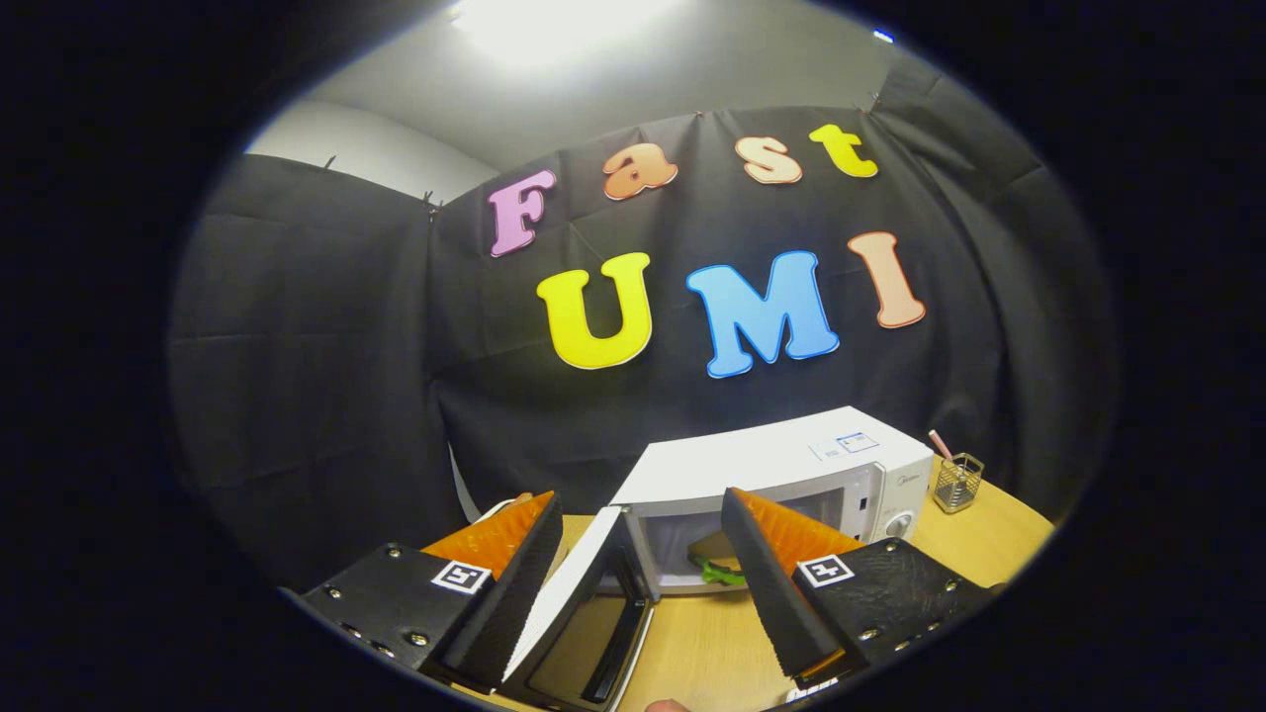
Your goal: Open the microwave, put the food inside, and close the microwave door.
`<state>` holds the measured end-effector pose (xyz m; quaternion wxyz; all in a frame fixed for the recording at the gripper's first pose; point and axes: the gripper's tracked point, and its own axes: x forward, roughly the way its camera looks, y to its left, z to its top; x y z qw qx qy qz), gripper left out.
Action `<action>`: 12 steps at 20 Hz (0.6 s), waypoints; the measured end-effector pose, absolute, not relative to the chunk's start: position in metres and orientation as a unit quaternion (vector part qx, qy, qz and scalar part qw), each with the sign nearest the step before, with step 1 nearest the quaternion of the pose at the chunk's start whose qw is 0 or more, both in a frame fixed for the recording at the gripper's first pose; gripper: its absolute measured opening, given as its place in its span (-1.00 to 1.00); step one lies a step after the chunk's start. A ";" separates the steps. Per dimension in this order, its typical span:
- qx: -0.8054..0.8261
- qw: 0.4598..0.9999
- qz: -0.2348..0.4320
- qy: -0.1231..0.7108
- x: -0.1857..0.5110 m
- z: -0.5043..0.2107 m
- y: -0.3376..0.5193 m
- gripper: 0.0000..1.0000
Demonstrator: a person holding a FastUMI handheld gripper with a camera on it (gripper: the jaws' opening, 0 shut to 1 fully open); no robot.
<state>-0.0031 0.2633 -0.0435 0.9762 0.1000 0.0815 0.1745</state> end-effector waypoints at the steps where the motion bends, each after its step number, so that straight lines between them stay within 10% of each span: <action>1: 0.099 0.974 0.185 0.082 -0.009 -0.042 0.272 0.94; 12: 0.093 0.943 0.306 0.091 -0.074 -0.038 0.367 0.94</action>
